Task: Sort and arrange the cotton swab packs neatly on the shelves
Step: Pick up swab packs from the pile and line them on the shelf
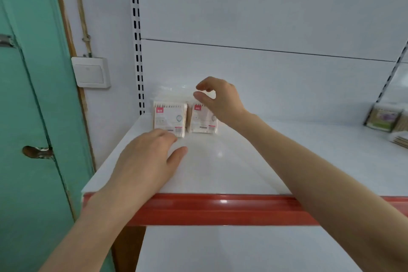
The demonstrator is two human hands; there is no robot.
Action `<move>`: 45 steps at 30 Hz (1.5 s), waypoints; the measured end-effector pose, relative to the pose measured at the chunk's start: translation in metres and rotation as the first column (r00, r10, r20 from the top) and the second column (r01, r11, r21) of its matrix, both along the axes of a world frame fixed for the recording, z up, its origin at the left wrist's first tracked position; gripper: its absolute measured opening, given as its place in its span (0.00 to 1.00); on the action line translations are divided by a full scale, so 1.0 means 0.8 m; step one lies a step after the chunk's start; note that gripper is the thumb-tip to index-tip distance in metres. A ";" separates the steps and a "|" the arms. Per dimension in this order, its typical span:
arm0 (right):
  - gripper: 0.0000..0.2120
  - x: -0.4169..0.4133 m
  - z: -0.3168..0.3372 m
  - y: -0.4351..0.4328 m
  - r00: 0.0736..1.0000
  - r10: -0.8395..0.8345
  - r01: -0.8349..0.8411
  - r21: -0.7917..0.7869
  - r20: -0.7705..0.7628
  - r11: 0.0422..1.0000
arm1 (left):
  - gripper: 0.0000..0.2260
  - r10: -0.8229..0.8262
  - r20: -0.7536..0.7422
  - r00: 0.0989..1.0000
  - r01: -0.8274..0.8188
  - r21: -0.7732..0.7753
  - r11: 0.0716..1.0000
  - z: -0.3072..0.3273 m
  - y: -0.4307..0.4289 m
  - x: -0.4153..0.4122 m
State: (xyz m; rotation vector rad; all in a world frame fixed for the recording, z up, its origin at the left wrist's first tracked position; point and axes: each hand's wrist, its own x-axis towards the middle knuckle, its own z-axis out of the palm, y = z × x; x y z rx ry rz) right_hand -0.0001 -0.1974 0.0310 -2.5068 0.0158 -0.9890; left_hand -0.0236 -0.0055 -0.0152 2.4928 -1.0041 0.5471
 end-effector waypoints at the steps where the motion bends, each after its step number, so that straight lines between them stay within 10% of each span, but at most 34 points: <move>1: 0.10 -0.011 0.003 -0.013 1.000 -0.016 0.017 0.052 -0.003 0.999 | 0.19 -0.056 0.009 0.998 0.056 -0.035 0.998 0.003 -0.014 -0.008; 10: 0.10 -0.185 -0.007 -0.210 0.920 -0.374 0.389 0.171 -0.116 0.905 | 0.20 -0.469 0.054 0.882 0.470 -0.013 0.882 0.004 -0.194 -0.129; 15: 0.12 -0.306 -0.021 -0.337 0.777 -0.592 0.619 0.086 -0.215 0.781 | 0.31 -0.582 0.006 0.813 0.582 0.008 0.813 -0.011 -0.305 -0.209; 19: 0.23 -0.363 -0.034 -0.423 0.657 -0.658 0.694 -0.047 -0.368 0.719 | 0.22 -0.563 -0.003 0.826 0.563 -0.001 0.826 -0.008 -0.373 -0.252; 23: 0.37 -0.383 -0.041 -0.470 0.591 -0.586 0.615 -0.161 -0.554 0.772 | 0.18 -0.495 -0.011 0.869 0.496 0.011 0.868 -0.006 -0.414 -0.272; 31: 0.29 -0.410 -0.014 -0.475 0.859 -0.140 0.199 0.068 -0.493 0.978 | 0.27 -0.263 -0.225 0.938 0.231 -0.158 0.960 0.020 -0.472 -0.261; 37: 0.32 -0.414 0.002 -0.491 0.882 0.132 -0.022 0.242 -0.452 0.970 | 0.17 -0.473 -0.572 0.671 0.135 -0.532 0.836 0.032 -0.515 -0.250; 40: 0.28 -0.415 -0.005 -0.540 0.859 -0.278 0.360 0.119 -0.430 0.925 | 0.12 -0.501 -0.569 0.652 0.058 -0.622 0.781 0.030 -0.518 -0.246; 42: 0.29 -0.417 -0.015 -0.561 0.614 -0.640 0.644 -0.176 -0.461 0.744 | 0.09 -0.516 -0.581 0.629 -0.007 -0.668 0.744 0.031 -0.520 -0.244; 45: 0.32 -0.415 -0.028 -0.571 0.485 -0.739 0.691 -0.314 -0.468 0.651 | 0.10 -0.515 -0.599 0.613 -0.069 -0.690 0.720 0.033 -0.524 -0.242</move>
